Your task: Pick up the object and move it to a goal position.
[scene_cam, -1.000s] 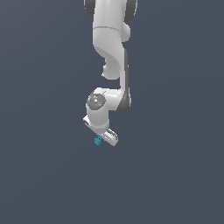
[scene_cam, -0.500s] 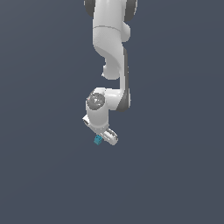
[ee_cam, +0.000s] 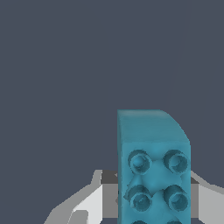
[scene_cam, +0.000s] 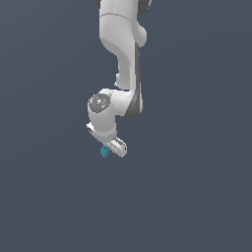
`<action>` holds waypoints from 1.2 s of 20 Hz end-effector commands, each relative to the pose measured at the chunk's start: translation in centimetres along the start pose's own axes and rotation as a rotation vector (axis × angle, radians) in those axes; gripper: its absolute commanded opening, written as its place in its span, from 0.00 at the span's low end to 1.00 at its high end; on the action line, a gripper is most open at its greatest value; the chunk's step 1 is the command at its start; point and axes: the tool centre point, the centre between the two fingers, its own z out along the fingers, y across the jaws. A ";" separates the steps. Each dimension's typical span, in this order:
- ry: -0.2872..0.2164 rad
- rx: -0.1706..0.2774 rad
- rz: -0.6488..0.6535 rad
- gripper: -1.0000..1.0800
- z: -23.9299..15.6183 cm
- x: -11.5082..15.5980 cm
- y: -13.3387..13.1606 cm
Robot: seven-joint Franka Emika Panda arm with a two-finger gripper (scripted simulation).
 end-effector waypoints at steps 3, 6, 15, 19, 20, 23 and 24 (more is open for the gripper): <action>0.001 0.002 0.001 0.00 -3.4 0.4 2.4; 0.001 0.002 0.001 0.00 -6.3 0.8 4.5; 0.001 0.003 0.002 0.00 -15.1 2.0 10.9; 0.001 0.002 0.002 0.00 -18.3 2.5 13.1; 0.001 0.002 0.002 0.00 -18.9 2.6 13.5; 0.002 0.001 0.002 0.00 -20.6 2.9 14.6; 0.002 0.001 0.002 0.00 -21.0 3.0 14.9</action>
